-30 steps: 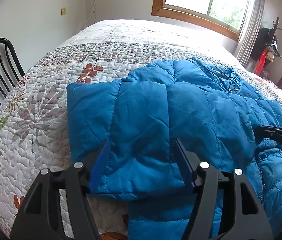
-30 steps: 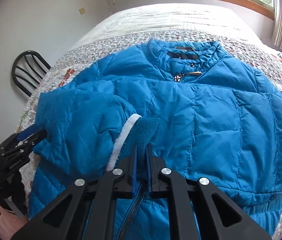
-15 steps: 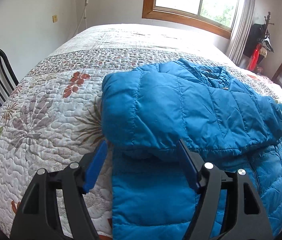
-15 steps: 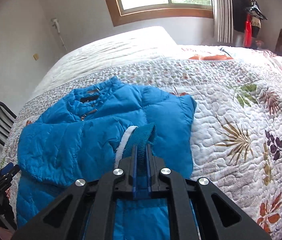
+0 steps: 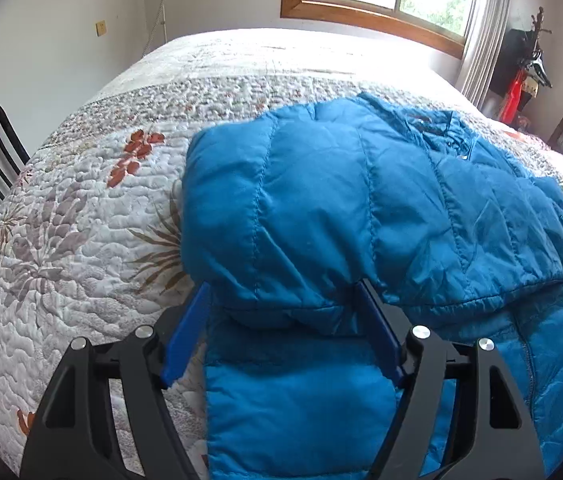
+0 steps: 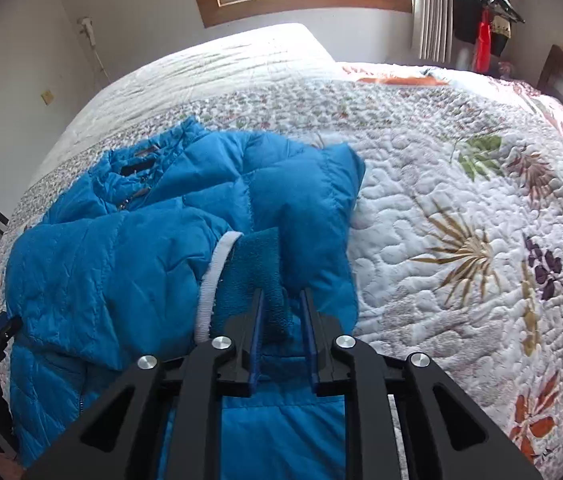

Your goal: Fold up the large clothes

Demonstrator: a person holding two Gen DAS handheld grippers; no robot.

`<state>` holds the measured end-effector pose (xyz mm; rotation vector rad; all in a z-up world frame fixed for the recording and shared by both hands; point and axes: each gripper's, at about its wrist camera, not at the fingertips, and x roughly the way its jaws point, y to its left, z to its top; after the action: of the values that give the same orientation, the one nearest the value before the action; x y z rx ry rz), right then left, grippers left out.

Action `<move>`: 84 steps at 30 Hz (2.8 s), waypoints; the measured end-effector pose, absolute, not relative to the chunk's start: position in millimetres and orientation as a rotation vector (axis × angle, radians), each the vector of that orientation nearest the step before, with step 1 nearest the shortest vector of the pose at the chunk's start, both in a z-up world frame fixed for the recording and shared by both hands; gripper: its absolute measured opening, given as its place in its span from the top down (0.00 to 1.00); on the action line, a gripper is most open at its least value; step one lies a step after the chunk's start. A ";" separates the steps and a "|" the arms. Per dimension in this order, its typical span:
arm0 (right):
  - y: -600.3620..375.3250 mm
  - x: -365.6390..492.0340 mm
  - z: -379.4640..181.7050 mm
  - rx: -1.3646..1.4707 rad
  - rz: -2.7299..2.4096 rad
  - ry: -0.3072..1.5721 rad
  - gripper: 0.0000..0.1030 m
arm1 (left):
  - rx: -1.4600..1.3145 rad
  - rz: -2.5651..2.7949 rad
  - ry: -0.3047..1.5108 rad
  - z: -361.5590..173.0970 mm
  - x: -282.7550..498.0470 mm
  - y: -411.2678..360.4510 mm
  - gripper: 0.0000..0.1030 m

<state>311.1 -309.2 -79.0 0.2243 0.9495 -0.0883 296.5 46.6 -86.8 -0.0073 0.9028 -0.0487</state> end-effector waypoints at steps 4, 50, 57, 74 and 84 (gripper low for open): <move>-294.1 301.6 -57.6 0.216 -0.012 0.888 0.80 | -0.003 -0.084 0.840 -61.4 291.9 30.6 0.29; -284.5 115.0 -94.8 0.136 0.073 0.876 0.27 | 0.053 -0.042 0.971 -83.5 141.5 66.1 0.14; -290.6 60.2 -113.8 0.152 0.058 0.934 0.26 | -0.030 -0.058 1.046 -103.0 88.5 87.1 0.14; -291.1 33.7 -146.0 0.281 0.165 0.997 0.24 | -0.146 -0.218 1.096 -121.8 61.0 61.6 0.14; -294.6 29.8 -145.0 0.293 0.199 0.981 0.51 | -0.162 -0.229 1.078 -120.7 59.6 61.2 0.36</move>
<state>29.8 -294.6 -145.0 0.2934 0.9811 0.1988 59.6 61.2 -120.7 -0.1619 1.0779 -0.2292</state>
